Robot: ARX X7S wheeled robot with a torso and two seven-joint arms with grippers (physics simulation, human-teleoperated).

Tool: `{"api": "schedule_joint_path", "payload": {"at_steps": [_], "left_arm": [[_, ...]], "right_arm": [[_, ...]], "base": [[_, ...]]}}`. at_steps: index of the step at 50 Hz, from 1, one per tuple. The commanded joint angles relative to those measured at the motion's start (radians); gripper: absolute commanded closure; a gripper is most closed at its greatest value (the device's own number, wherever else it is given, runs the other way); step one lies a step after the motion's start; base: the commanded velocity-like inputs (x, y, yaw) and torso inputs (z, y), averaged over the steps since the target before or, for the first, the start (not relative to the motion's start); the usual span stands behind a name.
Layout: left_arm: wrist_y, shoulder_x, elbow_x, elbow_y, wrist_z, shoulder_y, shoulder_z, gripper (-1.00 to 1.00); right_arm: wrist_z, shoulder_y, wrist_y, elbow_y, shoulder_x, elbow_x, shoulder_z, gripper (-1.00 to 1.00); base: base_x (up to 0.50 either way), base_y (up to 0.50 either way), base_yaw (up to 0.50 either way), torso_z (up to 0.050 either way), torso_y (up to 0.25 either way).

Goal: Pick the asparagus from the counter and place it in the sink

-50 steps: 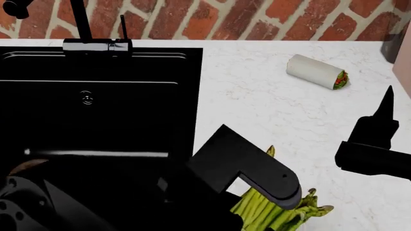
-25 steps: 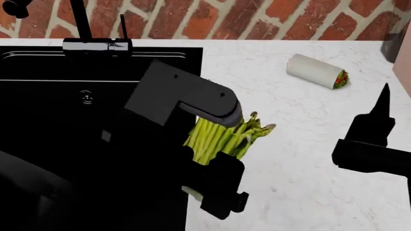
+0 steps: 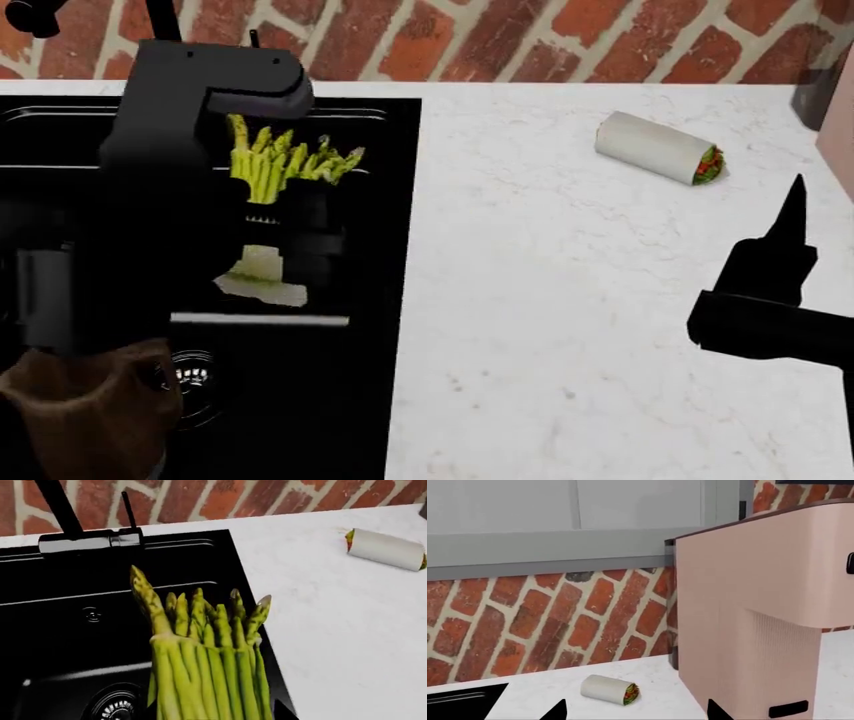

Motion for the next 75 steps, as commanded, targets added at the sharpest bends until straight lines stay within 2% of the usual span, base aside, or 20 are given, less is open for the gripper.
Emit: {"api": "schedule_joint_path", "payload": {"at_steps": [1, 5, 10, 16, 23, 38, 54, 74, 75], "left_arm": [[0.037, -0.056, 0.159, -0.211, 0.093, -0.040, 0.028, 1.00], [0.049, -0.045, 0.208, -0.327, 0.142, -0.055, 0.056, 1.00], [0.069, -0.007, 0.301, -0.512, 0.270, -0.077, 0.126, 1.00], [0.047, 0.010, 0.355, -0.550, 0.384, -0.063, 0.198, 1.00], [0.034, 0.021, 0.372, -0.553, 0.445, -0.045, 0.232, 1.00], [0.028, 0.059, 0.390, -0.592, 0.499, -0.012, 0.266, 1.00], [0.024, 0.075, 0.344, -0.565, 0.536, 0.004, 0.235, 1.00], [0.054, 0.111, 0.396, -0.613, 0.616, 0.021, 0.284, 1.00], [0.052, 0.111, 0.399, -0.615, 0.618, 0.021, 0.289, -1.00]], "right_arm": [[-0.004, 0.000, -0.001, 0.006, -0.007, -0.005, -0.004, -1.00], [-0.001, -0.006, -0.001, 0.004, -0.005, 0.000, 0.000, -1.00], [0.008, -0.012, 0.002, -0.003, 0.000, 0.014, 0.012, -1.00], [0.014, -0.009, 0.001, -0.003, 0.001, 0.018, 0.009, -1.00], [0.019, -0.014, 0.001, -0.006, 0.005, 0.028, 0.016, -1.00], [0.009, -0.030, -0.016, -0.004, 0.004, 0.014, 0.013, -1.00], [-0.015, -0.071, -0.048, -0.003, -0.003, -0.016, 0.014, -1.00], [-0.006, -0.088, -0.056, -0.012, 0.003, -0.003, 0.027, -1.00], [-0.007, -0.086, -0.057, -0.011, 0.003, -0.003, 0.026, -1.00]], "base": [[0.00, 0.00, 0.00, 0.000, 0.000], [0.00, 0.00, 0.00, 0.000, 0.003], [0.00, 0.00, 0.00, 0.000, 0.000], [0.00, 0.00, 0.00, 0.000, 0.002], [0.00, 0.00, 0.00, 0.000, 0.001], [0.00, 0.00, 0.00, 0.000, 0.001], [0.00, 0.00, 0.00, 0.000, 0.001], [0.00, 0.00, 0.00, 0.000, 0.001], [0.00, 0.00, 0.00, 0.000, 0.000]]}}
